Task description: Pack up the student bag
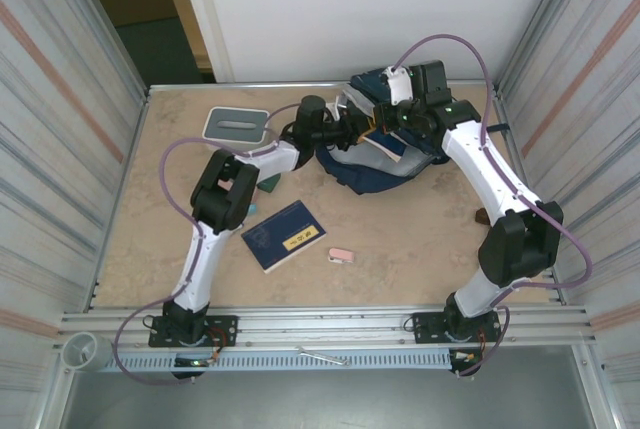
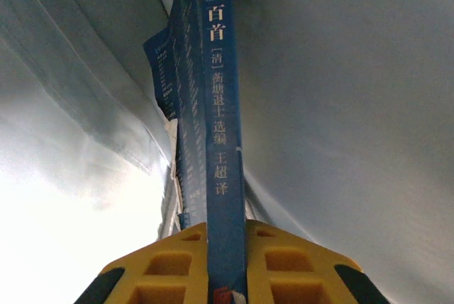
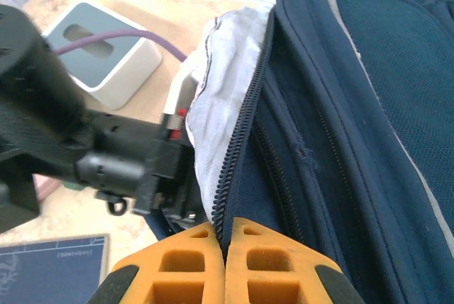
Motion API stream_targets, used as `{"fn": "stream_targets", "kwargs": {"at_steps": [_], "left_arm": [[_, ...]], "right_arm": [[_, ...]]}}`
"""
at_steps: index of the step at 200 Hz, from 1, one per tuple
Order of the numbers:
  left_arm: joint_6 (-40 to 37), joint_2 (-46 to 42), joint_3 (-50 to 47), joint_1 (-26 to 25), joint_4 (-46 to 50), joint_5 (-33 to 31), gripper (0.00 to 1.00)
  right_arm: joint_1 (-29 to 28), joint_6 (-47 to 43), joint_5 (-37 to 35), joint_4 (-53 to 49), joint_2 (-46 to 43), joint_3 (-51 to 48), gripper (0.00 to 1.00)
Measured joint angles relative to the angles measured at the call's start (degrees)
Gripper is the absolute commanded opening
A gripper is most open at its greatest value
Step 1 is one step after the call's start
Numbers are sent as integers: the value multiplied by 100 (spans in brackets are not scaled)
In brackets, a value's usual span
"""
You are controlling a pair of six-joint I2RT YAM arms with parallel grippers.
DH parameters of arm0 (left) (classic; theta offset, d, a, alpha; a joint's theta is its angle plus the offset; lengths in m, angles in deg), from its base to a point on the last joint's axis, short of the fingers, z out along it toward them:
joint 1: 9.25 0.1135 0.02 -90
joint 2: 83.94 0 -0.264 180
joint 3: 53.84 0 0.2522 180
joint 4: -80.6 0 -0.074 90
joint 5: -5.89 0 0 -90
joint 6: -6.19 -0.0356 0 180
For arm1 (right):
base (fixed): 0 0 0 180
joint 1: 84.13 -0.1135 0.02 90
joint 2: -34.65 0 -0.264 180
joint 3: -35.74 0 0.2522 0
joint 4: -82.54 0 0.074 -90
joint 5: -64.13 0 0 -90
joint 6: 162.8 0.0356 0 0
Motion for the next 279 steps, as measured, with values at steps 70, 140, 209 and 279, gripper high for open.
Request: {"fn": "stream_targets", "kwargs": {"at_steps": [70,140,209,279], "left_arm": [[-581,992,1408,-74,1110,-688,10],[-1497,551,608,-9,1493,-960,59],[-3003,-3429,-3515,79,1554,-1163,69],[-4251,-6194,-5759,291,3558,-2728,73]], "right_arm": [[20,-188,1029,-46,330,343,0],[393,-162,1220,177,490,146,0],[772,588,1156,551,446,-730,2],[98,927,155,516,306,-1318,62]]}}
